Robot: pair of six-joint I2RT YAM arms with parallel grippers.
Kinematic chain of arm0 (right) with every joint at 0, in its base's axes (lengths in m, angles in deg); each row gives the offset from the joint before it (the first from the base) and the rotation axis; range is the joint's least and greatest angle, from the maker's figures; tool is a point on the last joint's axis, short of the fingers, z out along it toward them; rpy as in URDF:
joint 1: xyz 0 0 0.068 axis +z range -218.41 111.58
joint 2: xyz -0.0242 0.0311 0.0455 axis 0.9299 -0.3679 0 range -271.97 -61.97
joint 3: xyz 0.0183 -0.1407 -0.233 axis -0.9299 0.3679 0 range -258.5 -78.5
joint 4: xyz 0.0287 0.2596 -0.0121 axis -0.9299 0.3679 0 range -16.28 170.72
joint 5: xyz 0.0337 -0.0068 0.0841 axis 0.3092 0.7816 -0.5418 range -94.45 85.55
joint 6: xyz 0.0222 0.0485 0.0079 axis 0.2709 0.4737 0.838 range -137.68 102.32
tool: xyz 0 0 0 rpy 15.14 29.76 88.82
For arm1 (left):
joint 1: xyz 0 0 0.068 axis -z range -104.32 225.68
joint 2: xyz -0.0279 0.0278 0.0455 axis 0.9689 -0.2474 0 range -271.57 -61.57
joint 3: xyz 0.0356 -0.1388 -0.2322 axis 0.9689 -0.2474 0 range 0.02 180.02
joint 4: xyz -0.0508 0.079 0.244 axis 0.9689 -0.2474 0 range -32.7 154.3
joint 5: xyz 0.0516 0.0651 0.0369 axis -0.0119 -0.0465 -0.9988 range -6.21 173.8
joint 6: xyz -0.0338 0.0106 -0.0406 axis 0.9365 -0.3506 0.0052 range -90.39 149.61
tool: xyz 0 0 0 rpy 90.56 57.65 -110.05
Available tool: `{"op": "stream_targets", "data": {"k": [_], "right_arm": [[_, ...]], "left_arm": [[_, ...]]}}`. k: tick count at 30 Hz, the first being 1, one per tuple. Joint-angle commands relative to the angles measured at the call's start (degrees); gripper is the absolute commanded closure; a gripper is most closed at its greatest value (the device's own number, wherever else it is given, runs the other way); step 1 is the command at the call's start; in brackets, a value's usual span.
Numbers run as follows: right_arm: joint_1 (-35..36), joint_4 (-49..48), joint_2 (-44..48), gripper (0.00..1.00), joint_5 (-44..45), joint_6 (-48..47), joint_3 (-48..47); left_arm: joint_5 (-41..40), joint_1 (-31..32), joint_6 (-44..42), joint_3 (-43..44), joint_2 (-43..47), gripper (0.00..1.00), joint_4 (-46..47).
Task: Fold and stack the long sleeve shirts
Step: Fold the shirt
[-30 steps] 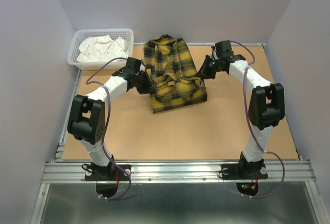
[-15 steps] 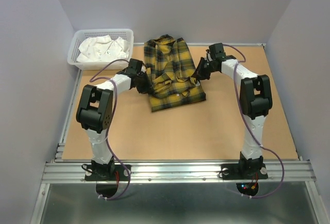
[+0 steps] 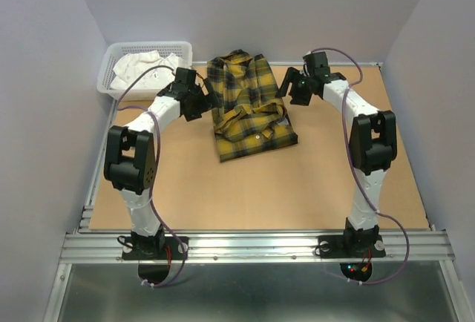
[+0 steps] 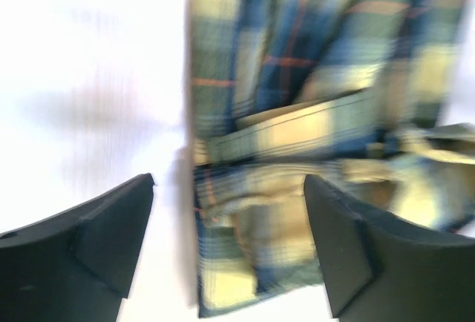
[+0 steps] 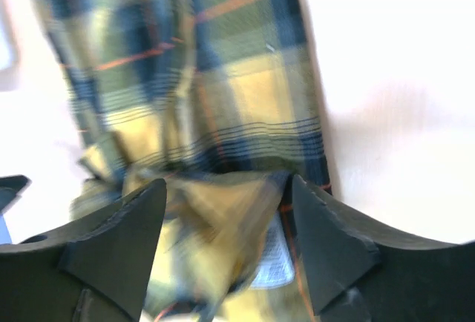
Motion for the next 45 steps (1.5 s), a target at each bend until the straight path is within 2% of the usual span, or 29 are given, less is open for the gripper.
{"op": "stream_targets", "data": {"k": [1,6,9,12,17,20,25,31,45], "right_arm": [[-0.4,-3.1,9.9,0.25,3.1,-4.2,-1.1],[2.8,-3.2,18.8,0.29,5.2,-8.2,7.6],[6.3,-4.2,23.2,0.39,8.6,-10.3,15.0],[9.7,-5.9,25.8,0.56,11.3,-10.9,22.5],[13.6,-9.0,27.9,0.72,13.4,-10.8,29.7],[14.3,-10.5,27.1,0.74,13.5,-10.8,32.3],[14.7,-11.0,24.4,0.75,13.2,-11.2,32.2],[15.1,-11.9,20.6,0.75,11.6,-10.4,28.8],[15.1,-12.2,10.4,0.75,12.6,-9.7,11.8]], "left_arm": [[-3.1,-0.3,-2.2,3.4,9.2,0.01,-1.9],[-4.2,1.4,-3.9,-0.9,16.4,0.01,-1.6],[-6.5,3.5,-5.7,-7.5,20.5,0.01,-0.1],[-7.8,4.5,-7.2,-12.9,25.0,0.01,2.3],[-12.0,5.1,-9.8,-23.8,31.8,0.01,6.4],[-14.1,5.1,-12.2,-28.3,35.4,0.01,7.8],[-16.6,5.1,-14.6,-33.5,38.7,0.01,10.1],[-15.6,5.1,-13.8,-35.3,39.1,0.01,10.7],[-12.1,5.1,-11.3,-36.2,41.3,0.01,9.0]]}}
